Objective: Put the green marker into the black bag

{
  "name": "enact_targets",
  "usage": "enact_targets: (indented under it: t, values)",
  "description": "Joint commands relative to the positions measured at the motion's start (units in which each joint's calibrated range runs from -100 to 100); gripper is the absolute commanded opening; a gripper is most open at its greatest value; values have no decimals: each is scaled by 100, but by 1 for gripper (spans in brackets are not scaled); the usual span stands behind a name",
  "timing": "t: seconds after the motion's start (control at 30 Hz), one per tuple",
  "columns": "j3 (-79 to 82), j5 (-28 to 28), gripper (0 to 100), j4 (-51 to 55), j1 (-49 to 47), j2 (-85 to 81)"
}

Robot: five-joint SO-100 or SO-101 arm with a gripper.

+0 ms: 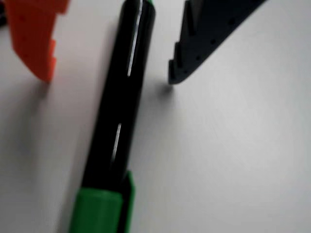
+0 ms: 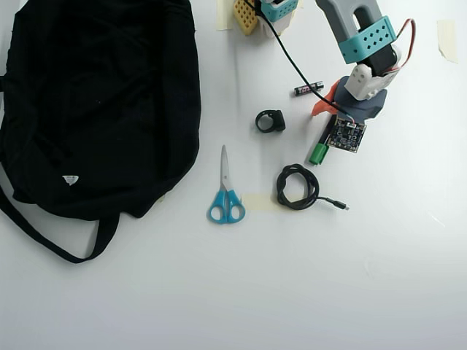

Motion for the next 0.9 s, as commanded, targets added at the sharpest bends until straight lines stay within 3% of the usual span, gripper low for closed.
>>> enact_targets:
  t: [0.0,0.3,0.87]
  values:
    - [-143,-20,25,-13,50,12]
    - [-107,-20,13,-13,35,4]
    - [-107,-20,10,-5,50,236]
